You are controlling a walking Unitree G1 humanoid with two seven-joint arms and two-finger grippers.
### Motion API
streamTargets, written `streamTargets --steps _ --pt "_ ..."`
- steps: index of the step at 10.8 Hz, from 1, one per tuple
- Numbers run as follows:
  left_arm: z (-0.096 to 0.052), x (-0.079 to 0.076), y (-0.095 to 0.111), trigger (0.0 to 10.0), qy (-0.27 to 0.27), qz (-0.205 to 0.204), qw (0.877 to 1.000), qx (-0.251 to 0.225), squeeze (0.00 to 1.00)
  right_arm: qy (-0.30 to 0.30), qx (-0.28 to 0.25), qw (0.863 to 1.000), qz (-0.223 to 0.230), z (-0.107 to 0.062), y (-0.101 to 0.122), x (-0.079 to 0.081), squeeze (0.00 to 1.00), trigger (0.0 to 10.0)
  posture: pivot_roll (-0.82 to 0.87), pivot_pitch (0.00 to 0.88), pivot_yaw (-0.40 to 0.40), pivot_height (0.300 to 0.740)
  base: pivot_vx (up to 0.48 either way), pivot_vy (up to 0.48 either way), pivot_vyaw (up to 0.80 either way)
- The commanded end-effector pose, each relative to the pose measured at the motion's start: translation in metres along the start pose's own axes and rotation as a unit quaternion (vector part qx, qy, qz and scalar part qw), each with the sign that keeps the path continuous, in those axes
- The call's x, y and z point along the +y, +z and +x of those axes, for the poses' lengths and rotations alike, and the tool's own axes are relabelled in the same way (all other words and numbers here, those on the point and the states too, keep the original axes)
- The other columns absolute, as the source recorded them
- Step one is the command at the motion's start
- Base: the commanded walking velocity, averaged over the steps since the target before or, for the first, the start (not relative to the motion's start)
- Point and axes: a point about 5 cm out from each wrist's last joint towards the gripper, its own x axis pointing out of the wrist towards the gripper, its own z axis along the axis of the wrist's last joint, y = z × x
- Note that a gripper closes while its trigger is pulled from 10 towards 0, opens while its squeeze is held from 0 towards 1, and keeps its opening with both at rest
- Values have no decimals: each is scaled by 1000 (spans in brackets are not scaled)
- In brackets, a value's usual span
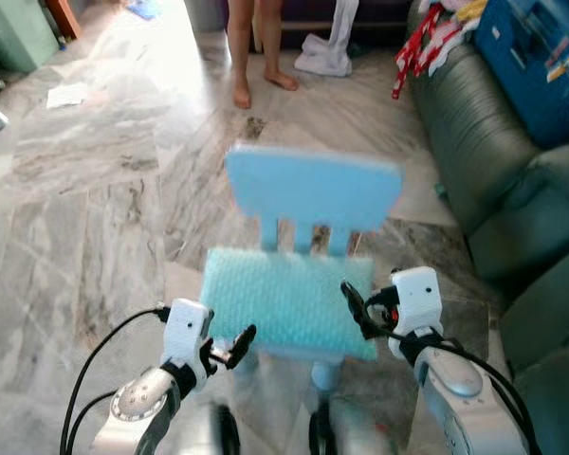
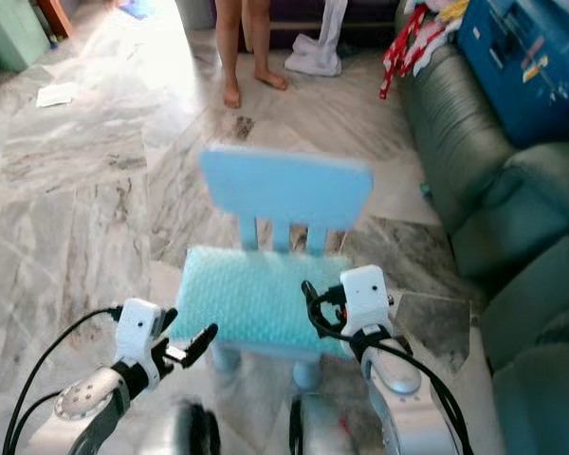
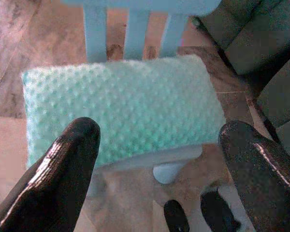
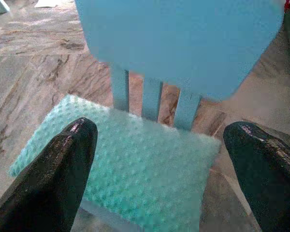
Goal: Move the pillow to the sofa
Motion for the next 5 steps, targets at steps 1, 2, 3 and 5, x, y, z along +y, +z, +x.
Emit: streamTargets --steps 1,2,3,5 --pt "-2 1 -8 10000 2 0 1000 18 0 6 10 1000 3 -1 -5 3 0 10000 -177 245 13 596 0 0 0" --pt "-3 1 -8 10000 3 0 1000 18 0 7 10 1000 2 -1 -6 4 0 10000 -176 246 13 577 0 0 0" --pt "-3 2 -8 10000 5 1 1000 18 0 7 10 1000 2 0 -6 4 0 10000 -175 246 13 558 0 0 0" --pt "-4 7 -7 10000 22 11 1000 17 0 8 9 1000 1 2 -6 4 0 10000 -173 243 11 527 0 0 0"
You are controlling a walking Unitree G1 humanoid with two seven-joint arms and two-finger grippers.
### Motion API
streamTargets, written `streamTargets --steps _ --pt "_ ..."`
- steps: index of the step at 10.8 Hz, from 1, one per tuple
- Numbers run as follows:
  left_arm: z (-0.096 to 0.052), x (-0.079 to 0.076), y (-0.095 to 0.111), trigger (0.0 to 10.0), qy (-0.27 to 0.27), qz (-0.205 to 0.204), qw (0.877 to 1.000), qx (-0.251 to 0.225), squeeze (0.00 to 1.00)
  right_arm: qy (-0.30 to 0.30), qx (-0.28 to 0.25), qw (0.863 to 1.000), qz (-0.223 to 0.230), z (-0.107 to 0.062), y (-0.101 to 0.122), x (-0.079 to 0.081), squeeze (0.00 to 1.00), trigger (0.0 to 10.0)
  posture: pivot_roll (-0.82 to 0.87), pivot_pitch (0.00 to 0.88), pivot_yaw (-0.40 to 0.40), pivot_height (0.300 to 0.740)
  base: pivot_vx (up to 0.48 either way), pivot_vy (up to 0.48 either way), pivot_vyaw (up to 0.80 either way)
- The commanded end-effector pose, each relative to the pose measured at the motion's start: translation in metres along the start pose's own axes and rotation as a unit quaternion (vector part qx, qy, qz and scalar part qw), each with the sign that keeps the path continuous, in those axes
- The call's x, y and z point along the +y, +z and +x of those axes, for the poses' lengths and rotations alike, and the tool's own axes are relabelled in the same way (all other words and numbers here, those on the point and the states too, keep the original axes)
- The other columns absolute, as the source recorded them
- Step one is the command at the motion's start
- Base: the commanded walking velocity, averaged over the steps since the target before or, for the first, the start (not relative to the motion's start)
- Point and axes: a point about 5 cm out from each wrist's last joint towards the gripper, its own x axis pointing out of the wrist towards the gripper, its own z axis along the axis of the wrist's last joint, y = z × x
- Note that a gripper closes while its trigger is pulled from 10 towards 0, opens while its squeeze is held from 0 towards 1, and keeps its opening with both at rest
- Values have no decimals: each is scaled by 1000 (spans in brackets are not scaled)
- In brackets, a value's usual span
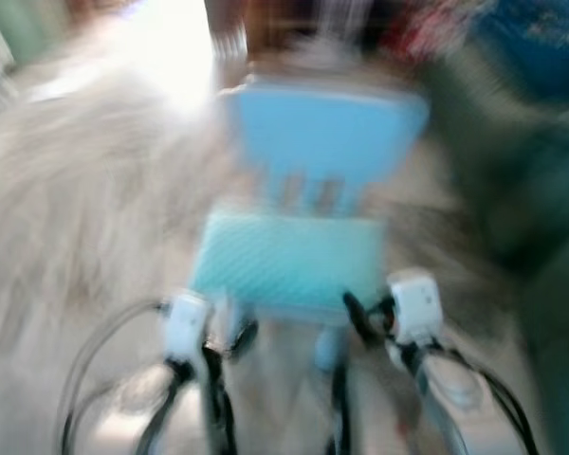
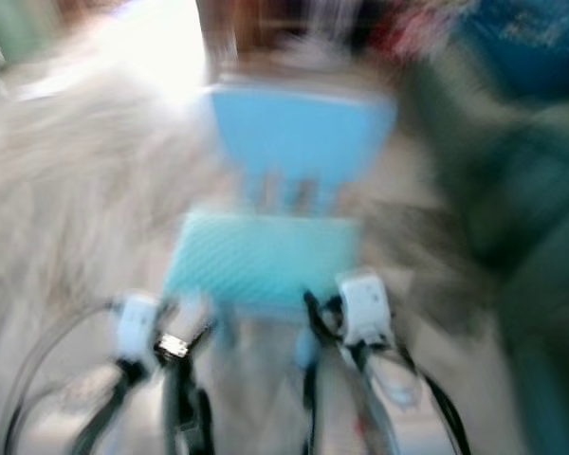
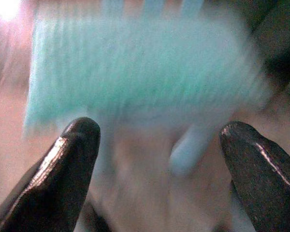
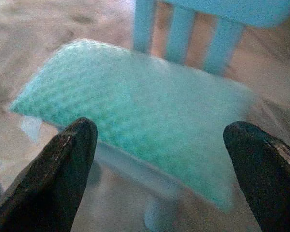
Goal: Move the pillow to the sofa
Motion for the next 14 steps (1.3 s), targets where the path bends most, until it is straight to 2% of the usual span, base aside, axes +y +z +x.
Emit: streamTargets --steps 1,9,11,14 --pt "-2 1 -6 10000 5 8 1000 17 0 -1 15 1000 6 -5 -10 2 0 10000 -172 242 11 514 0 0 0" --pt "-1 22 1 10000 85 34 996 0 0 0 7 1000 0 0 -8 1 0 10000 -167 239 13 376 0 0 0" --pt "-2 35 25 10000 142 52 986 -66 0 1 -10 1000 2 4 -1 -1 0 10000 -164 237 8 361 0 0 0" --pt "-5 60 64 10000 223 74 961 -146 0 3 -76 997 -20 16 39 -9 0 10000 -163 234 -7 361 0 0 0"
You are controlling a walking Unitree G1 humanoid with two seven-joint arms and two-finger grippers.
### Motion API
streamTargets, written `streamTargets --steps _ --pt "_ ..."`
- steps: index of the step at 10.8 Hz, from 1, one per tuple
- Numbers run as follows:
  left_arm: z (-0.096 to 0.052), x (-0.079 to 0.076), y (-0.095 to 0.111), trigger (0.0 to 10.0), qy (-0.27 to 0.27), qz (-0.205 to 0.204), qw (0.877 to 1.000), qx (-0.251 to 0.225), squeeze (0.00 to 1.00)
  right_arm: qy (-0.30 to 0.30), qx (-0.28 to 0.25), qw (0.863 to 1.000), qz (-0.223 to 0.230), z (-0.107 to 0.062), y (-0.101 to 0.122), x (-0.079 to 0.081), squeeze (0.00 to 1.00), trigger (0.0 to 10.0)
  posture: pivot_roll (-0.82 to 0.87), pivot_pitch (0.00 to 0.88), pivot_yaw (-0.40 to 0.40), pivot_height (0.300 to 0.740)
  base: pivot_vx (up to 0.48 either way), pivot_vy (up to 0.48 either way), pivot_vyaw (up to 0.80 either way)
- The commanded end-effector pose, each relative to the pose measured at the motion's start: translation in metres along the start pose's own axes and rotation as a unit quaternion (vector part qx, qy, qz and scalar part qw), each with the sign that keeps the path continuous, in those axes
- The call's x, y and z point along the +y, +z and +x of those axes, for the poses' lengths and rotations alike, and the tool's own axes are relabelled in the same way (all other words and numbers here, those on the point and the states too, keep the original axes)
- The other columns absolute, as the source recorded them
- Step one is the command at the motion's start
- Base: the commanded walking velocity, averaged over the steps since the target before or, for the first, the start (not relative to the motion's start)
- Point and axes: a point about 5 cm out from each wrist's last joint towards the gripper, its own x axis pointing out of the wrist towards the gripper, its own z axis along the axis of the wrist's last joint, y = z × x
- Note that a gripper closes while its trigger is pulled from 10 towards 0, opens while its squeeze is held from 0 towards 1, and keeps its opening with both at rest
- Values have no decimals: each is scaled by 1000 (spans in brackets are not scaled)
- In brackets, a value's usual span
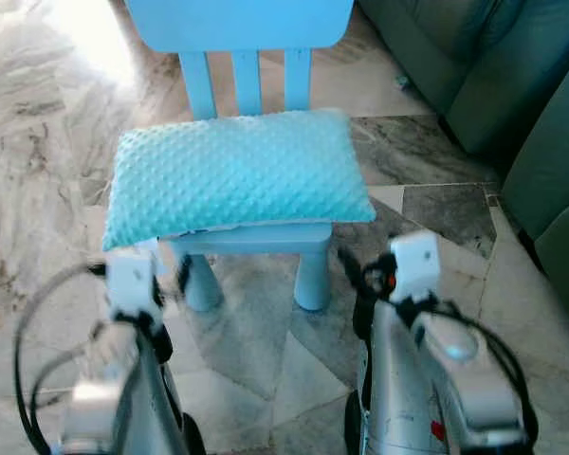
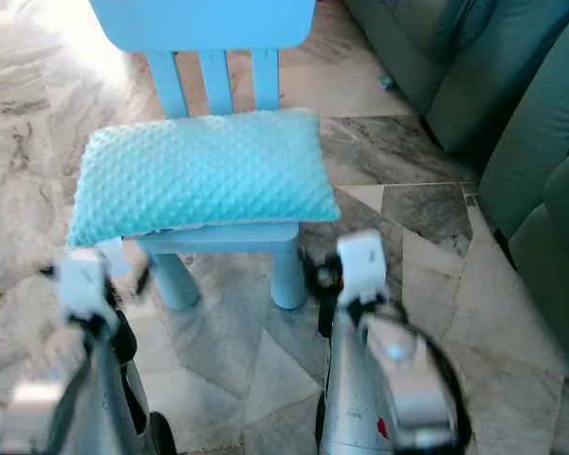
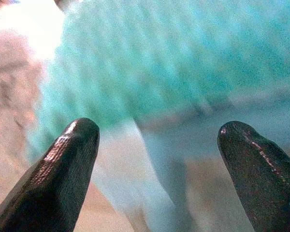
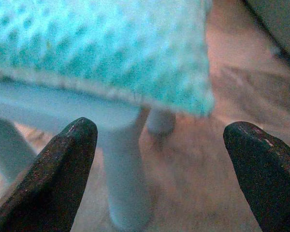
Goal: Move the pillow to the sofa
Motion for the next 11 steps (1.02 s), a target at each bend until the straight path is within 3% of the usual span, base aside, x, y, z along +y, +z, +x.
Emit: streamTargets --steps 1,2,4,6,10,11 --pt "3 14 11 10000 31 0 999 -24 0 3 -44 999 -6 3 20 -3 0 10000 -161 238 -15 361 0 0 0" --pt "15 23 33 10000 51 -12 997 -62 0 -3 -81 997 -4 13 42 -12 0 10000 -160 240 -18 361 0 0 0" --pt "32 35 51 10000 76 -29 993 -85 0 -7 -109 994 -5 27 59 -25 0 10000 -156 243 -21 361 0 0 0" --pt "50 49 55 10000 100 -68 989 -83 0 5 -132 991 -11 43 73 -33 0 10000 -156 246 -23 361 0 0 0" --pt "86 56 71 10000 92 -167 979 -78 0 45 -149 988 13 81 94 -36 0 10000 -148 267 -29 361 0 0 0" --pt "89 56 74 10000 90 -166 979 -80 0 47 -148 988 17 85 95 -37 0 10000 -144 270 -31 361 0 0 0"
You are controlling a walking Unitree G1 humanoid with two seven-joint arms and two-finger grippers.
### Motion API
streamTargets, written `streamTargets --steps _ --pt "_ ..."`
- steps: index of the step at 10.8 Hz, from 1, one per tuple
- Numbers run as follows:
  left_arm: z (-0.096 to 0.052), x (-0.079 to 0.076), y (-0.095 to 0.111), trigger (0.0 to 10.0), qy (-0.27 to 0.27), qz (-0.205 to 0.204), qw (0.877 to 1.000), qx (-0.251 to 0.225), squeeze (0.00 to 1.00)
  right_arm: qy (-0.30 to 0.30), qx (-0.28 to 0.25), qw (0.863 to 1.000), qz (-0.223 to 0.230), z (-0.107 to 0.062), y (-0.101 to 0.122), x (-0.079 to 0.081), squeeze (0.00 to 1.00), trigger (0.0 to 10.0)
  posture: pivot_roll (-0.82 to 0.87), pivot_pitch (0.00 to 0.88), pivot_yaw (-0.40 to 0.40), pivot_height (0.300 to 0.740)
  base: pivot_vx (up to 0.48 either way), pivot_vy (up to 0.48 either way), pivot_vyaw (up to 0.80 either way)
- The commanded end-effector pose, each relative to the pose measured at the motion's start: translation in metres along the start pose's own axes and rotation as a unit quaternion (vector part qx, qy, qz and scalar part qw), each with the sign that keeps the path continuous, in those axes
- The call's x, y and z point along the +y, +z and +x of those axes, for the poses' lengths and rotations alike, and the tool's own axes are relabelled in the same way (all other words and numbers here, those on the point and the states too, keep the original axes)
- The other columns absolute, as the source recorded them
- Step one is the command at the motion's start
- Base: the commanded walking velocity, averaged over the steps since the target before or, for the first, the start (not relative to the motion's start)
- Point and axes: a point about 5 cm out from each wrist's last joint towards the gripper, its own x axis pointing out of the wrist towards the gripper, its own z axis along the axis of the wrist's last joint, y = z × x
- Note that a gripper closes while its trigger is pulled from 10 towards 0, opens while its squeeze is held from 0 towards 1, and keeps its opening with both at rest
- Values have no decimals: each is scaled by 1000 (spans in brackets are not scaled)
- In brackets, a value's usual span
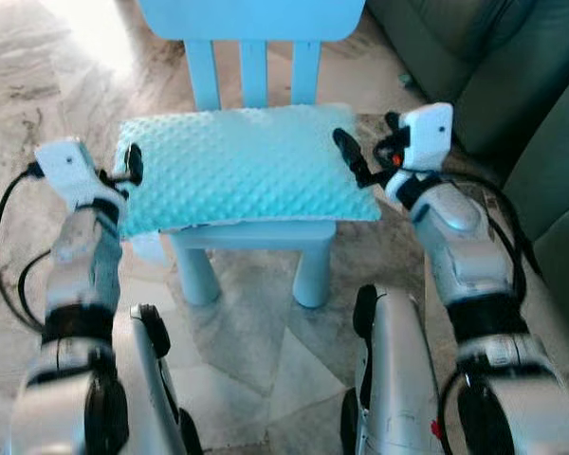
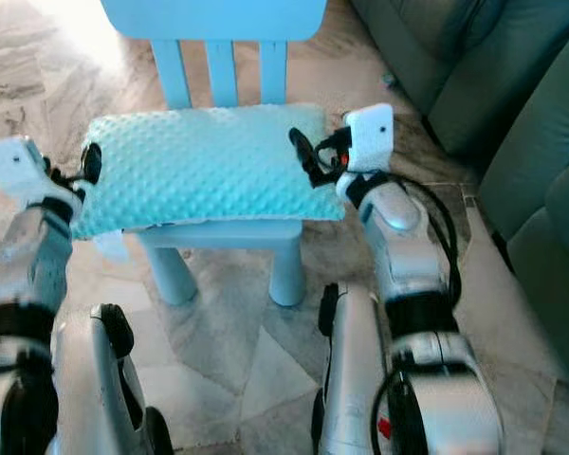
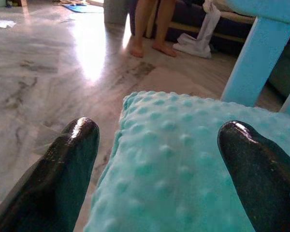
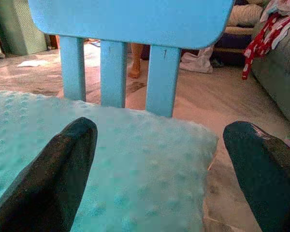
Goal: Move the pillow to the sofa
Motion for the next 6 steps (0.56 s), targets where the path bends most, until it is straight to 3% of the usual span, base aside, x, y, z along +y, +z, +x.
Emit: streamTargets --steps 1,4,6 --pt "5 6 7 10000 10 -18 1000 -6 0 -9 -5 1000 3 5 2 -4 0 10000 -140 279 -31 361 0 0 0" --pt "13 6 -1 10000 11 -61 997 42 0 -34 24 999 -15 15 -4 -10 0 10000 -140 314 -35 361 0 0 0" --pt "17 2 -3 10000 4 -106 993 60 0 -44 35 998 20 20 -8 -12 0 10000 -136 337 -37 361 0 0 0"
